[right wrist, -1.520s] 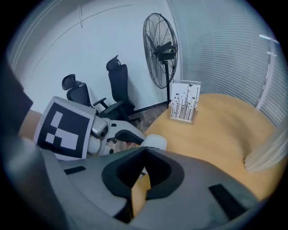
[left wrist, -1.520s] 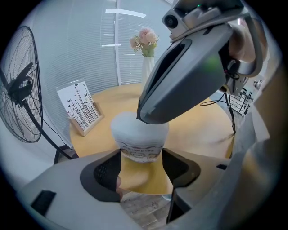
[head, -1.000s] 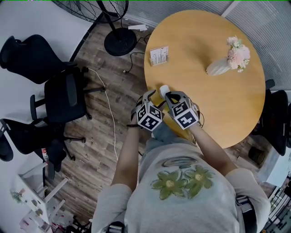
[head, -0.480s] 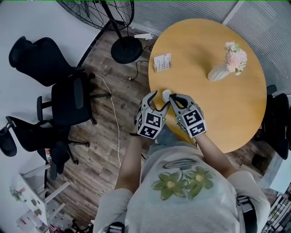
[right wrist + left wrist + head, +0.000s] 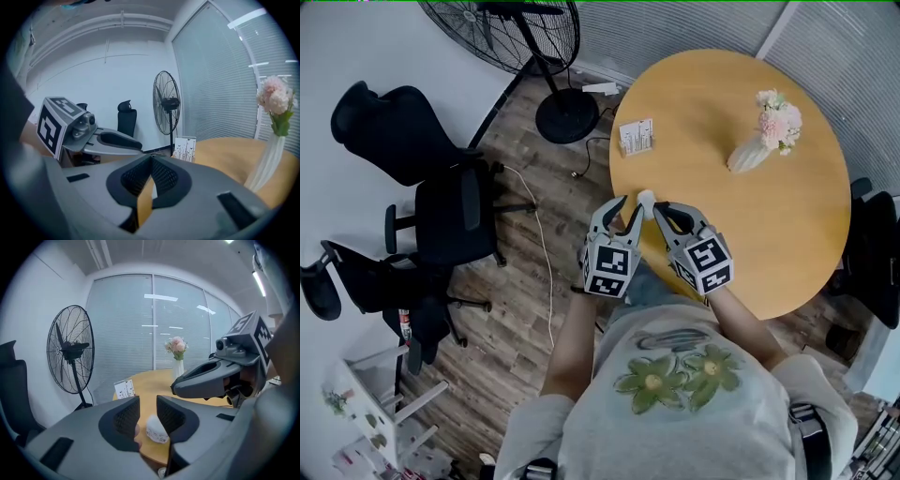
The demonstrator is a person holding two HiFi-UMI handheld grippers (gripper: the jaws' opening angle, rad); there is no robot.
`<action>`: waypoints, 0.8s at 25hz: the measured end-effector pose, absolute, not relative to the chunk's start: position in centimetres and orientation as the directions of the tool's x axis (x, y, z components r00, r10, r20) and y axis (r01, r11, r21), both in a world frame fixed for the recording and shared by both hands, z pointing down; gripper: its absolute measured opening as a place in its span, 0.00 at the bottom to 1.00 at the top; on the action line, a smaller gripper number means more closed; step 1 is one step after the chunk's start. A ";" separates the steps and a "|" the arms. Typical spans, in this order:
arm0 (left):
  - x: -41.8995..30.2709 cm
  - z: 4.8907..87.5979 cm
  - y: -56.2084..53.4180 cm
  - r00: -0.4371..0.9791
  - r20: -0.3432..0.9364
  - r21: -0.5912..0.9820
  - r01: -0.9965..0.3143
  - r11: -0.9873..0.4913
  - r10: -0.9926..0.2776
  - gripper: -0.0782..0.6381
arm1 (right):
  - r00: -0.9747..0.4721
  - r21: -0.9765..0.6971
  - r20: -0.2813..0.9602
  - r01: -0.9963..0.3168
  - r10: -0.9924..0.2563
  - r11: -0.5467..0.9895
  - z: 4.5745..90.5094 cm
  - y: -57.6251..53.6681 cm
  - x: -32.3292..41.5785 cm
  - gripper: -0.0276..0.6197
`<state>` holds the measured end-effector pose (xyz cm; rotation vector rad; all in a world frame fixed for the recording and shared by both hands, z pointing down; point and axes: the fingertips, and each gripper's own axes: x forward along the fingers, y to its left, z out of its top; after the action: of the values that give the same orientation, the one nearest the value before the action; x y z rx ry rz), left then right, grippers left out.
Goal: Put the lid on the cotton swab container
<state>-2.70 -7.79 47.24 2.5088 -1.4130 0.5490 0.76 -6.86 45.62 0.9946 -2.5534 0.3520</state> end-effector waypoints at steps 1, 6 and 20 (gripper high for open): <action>-2.8 47.0 -7.6 0.464 0.413 0.000 -0.860 -0.510 -0.784 0.23 | -0.680 -0.097 0.426 -0.690 -0.597 0.717 45.4 -6.7 0.8 0.04; -3.3 46.0 -7.1 0.432 0.401 -0.005 -0.881 -0.473 -0.808 0.11 | -0.683 -0.101 0.400 -0.695 -0.611 0.711 44.6 -6.1 0.8 0.04; -2.3 44.6 -5.8 0.446 0.407 0.011 -0.875 -0.484 -0.797 0.11 | -0.681 -0.083 0.389 -0.697 -0.621 0.712 43.7 -4.8 1.2 0.04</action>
<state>-2.31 -5.82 44.65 2.4774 -1.4573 0.5178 1.19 -4.81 43.71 1.0297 -2.5868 0.3200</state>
